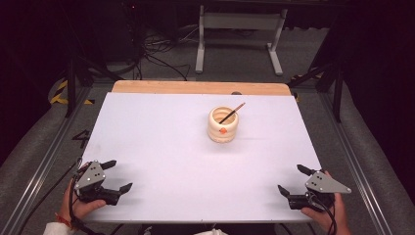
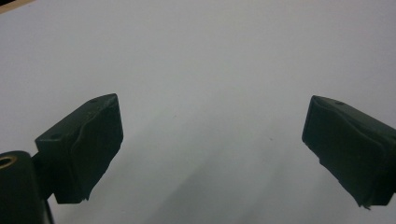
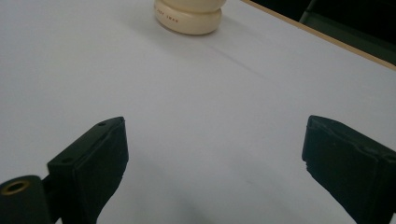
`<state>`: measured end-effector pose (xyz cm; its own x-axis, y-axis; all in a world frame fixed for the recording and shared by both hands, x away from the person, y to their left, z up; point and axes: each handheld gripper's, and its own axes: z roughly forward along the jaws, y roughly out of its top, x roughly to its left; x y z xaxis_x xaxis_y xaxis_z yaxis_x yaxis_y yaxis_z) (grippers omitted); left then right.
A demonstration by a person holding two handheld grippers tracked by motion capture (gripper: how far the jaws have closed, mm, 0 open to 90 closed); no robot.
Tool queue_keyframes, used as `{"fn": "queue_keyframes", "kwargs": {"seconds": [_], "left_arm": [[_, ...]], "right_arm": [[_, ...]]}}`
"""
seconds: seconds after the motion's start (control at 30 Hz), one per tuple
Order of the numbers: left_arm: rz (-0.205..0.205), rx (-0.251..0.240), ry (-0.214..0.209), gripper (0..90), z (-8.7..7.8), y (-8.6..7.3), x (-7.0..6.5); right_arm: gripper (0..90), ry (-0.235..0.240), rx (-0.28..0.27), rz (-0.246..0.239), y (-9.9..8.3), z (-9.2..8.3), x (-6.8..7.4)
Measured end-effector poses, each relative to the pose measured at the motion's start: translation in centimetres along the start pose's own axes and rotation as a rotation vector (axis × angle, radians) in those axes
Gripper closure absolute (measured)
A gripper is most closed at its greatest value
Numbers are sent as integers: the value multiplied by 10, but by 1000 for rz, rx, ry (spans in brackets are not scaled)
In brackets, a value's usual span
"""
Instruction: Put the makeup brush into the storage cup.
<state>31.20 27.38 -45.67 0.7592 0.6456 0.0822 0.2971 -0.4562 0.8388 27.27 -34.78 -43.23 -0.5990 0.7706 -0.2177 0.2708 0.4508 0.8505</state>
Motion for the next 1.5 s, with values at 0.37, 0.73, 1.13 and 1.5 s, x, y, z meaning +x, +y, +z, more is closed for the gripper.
{"fn": "queue_keyframes", "kwargs": {"seconds": [0.37, 0.73, 1.13, 1.5], "left_arm": [[12, -18, 7, 60, -2, 2, -2], [12, -8, 7, 60, 0, 2, -3], [21, 17, -1, 61, 4, 2, -4], [25, 23, -7, 63, 8, 3, -3]], "right_arm": [[78, -3, 4, -12, 2, 0, 4], [78, -3, 0, -9, 1, -2, 4], [78, 2, 4, -8, 0, 0, 3], [78, 2, 9, -5, -2, 1, 2]]}}
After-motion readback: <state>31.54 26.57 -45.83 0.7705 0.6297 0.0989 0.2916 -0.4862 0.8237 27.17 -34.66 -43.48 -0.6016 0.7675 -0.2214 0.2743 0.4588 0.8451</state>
